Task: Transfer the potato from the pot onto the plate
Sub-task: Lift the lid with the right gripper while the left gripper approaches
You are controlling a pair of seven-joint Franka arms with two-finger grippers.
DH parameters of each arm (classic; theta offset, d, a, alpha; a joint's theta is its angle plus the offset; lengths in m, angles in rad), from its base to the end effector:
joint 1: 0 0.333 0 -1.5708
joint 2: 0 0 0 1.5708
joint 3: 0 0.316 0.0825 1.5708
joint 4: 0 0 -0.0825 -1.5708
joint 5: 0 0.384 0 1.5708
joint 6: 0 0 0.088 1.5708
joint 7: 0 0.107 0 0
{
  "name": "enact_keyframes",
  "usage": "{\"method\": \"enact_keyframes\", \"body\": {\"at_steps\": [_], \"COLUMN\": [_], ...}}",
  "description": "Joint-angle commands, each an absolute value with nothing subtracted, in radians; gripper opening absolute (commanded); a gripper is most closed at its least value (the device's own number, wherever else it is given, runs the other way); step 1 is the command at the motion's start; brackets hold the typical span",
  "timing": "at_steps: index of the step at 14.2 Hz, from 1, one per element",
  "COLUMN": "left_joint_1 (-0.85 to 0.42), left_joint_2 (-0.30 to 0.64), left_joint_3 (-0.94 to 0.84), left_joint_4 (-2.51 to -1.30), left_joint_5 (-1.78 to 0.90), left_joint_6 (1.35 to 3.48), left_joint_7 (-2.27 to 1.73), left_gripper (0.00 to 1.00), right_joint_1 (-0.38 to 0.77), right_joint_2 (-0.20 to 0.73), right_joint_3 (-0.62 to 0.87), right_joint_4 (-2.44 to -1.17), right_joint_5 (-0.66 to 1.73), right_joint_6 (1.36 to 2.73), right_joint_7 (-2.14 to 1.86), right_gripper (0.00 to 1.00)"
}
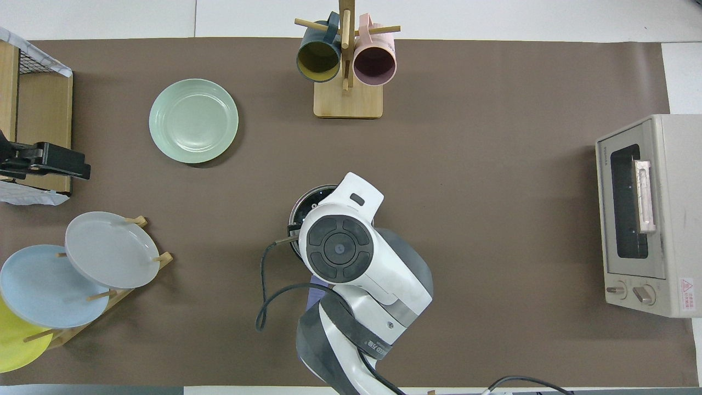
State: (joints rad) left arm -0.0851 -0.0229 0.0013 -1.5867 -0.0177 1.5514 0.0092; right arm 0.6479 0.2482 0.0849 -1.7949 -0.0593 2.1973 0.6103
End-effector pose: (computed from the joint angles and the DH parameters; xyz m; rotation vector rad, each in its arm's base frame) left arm 0.5432 -0.0476 0.6279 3.1209 -0.1456 -0.0204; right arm 0.4798 0.4242 0.4261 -3.0525 -0.2283 -0.2151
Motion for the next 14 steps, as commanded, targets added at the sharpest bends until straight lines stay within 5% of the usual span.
{"method": "enact_keyframes", "body": {"at_steps": [1, 6, 11, 14], "left_joint_1": [-0.093, -0.231, -0.533, -0.656], "left_joint_2": [-0.043, -0.054, -0.061, 0.084], "left_joint_3": [-0.002, -0.018, -0.021, -0.021], "left_joint_4": [-1.609, -1.663, -1.92, -1.965], "left_joint_5": [-0.002, -0.003, -0.028, -0.032], "left_joint_6": [1.569, 1.626, 1.936, 2.104], "left_joint_7": [-0.002, -0.232, -0.576, -0.632], "left_gripper": [1.0, 1.0, 1.0, 1.0], "right_joint_1": [0.605, 0.363, 0.092, -0.006], "right_joint_2": [0.273, 0.264, 0.232, 0.18], "right_joint_3": [0.091, 0.089, 0.089, 0.09], "right_joint_4": [-1.631, -1.626, -1.748, -1.929], "right_joint_5": [-0.068, -0.045, -0.017, -0.015], "right_joint_6": [2.024, 1.984, 2.019, 2.152], "right_joint_7": [0.534, 0.159, -0.198, -0.288], "right_gripper": [0.29, 0.29, 0.29, 0.3]}}
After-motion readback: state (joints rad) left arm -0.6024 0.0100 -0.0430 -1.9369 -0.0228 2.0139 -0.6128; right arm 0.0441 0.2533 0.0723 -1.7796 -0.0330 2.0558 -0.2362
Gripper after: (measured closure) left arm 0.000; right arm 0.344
